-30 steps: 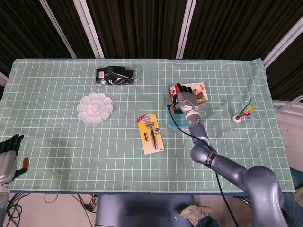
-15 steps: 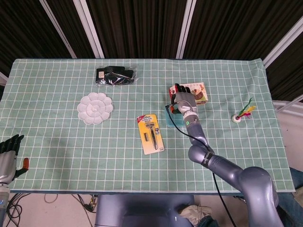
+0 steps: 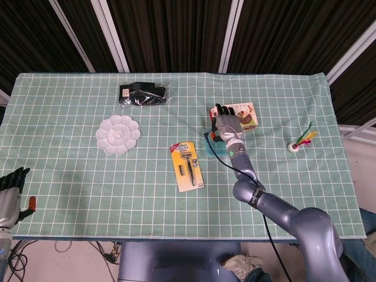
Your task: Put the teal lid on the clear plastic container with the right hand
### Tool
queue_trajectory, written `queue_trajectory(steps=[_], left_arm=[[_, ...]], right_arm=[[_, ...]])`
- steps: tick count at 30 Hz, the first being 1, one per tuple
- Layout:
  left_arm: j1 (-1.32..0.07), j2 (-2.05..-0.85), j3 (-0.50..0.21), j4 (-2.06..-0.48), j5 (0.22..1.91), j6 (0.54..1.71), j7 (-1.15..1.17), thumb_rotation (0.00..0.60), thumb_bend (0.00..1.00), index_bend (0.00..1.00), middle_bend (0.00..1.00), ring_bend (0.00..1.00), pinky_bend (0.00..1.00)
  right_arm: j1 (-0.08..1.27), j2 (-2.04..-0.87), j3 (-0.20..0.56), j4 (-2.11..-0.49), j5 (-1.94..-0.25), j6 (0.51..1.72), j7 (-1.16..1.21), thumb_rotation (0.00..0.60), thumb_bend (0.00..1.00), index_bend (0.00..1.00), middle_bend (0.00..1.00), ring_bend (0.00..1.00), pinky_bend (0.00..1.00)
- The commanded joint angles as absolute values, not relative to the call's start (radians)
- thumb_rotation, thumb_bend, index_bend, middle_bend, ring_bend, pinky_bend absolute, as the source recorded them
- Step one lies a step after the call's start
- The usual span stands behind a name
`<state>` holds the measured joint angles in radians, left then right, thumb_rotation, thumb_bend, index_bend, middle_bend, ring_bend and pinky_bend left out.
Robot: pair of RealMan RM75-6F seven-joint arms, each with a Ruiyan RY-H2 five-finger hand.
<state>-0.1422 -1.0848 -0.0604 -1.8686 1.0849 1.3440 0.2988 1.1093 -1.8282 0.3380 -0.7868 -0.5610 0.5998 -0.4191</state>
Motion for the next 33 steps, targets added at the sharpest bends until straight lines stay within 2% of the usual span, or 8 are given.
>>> queue_trajectory(steps=[1, 13, 14, 17, 20, 23, 27, 33], left_arm=[[-0.142, -1.085, -0.06, -1.868, 1.086, 1.345, 0.299, 0.6, 0.53, 0.02, 0.0, 0.0, 0.0], [-0.143, -1.086, -0.06, -1.866, 1.085, 1.345, 0.297, 0.6, 0.53, 0.02, 0.0, 0.0, 0.0], [-0.142, -1.086, -0.06, -1.866, 1.084, 1.345, 0.297, 0.6, 0.53, 0.02, 0.0, 0.0, 0.0], [-0.143, -1.085, -0.061, -1.865, 1.085, 1.345, 0.296, 0.6, 0.53, 0.02, 0.0, 0.0, 0.0], [-0.143, -1.085, -0.061, -1.864, 1.086, 1.345, 0.295, 0.6, 0.53, 0.02, 0.0, 0.0, 0.0], [-0.142, -1.086, -0.06, -1.863, 1.09, 1.348, 0.297, 0.6, 0.53, 0.02, 0.0, 0.0, 0.0], [-0.141, -1.089, -0.058, -1.862, 1.097, 1.354, 0.302, 0.6, 0.53, 0.02, 0.0, 0.0, 0.0], [-0.14, -1.097, -0.058, -1.858, 1.11, 1.367, 0.307, 0.6, 0.53, 0.02, 0.0, 0.0, 0.0]], right_arm=[[1.109, -1.823, 0.326, -0.801, -0.542, 0.589, -0.441, 0.6, 0.49, 0.62, 0.0, 0.0, 0.0], [1.116, -1.825, 0.323, -0.82, -0.505, 0.595, -0.46, 0.6, 0.49, 0.6, 0.0, 0.0, 0.0], [1.117, -1.824, 0.328, -0.822, -0.505, 0.601, -0.455, 0.6, 0.49, 0.58, 0.0, 0.0, 0.0], [1.116, -1.814, 0.345, -0.832, -0.526, 0.641, -0.435, 0.6, 0.49, 0.41, 0.0, 0.0, 0.0], [1.103, -1.783, 0.368, -0.863, -0.553, 0.689, -0.406, 0.6, 0.48, 0.28, 0.0, 0.0, 0.0], [1.066, -1.721, 0.403, -0.942, -0.613, 0.766, -0.335, 0.6, 0.47, 0.17, 0.0, 0.0, 0.0], [0.991, -1.617, 0.435, -1.077, -0.664, 0.842, -0.251, 0.6, 0.47, 0.09, 0.0, 0.0, 0.0], [0.823, -1.386, 0.377, -1.437, -0.785, 0.999, -0.255, 0.6, 0.47, 0.07, 0.0, 0.0, 0.0]])
